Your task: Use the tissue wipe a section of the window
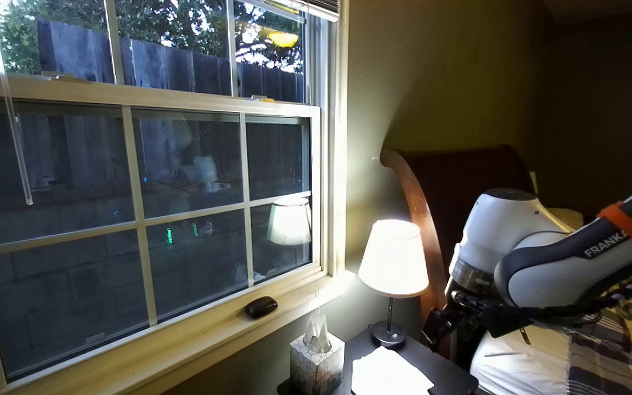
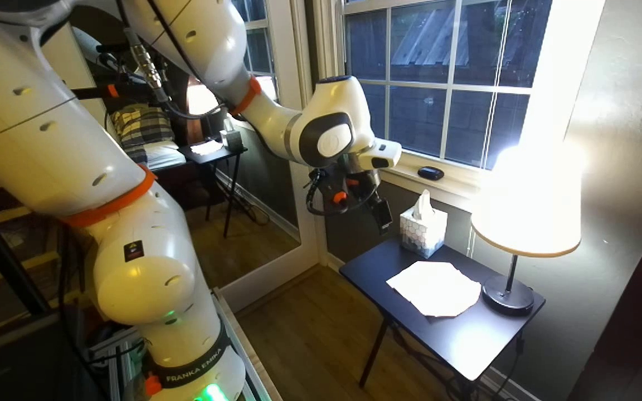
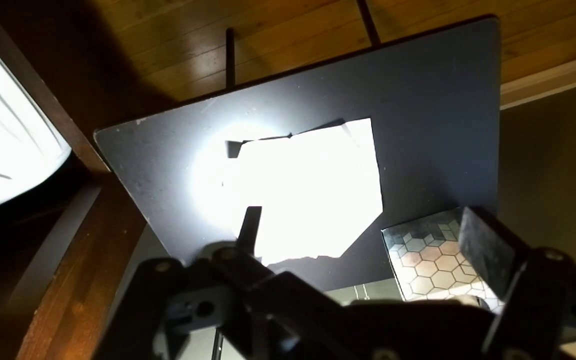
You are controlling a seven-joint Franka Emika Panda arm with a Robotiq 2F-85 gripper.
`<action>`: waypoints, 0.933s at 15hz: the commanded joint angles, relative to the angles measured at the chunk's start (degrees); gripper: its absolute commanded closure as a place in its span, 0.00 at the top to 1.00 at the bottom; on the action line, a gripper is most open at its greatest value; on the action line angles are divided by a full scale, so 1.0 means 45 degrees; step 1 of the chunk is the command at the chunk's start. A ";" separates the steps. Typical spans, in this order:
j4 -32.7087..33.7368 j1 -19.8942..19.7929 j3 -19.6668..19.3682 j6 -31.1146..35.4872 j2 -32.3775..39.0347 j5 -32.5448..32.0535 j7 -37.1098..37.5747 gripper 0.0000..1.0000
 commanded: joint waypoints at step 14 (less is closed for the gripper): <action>0.2707 0.0531 -0.1764 0.0609 0.4231 0.1622 -0.2841 1.00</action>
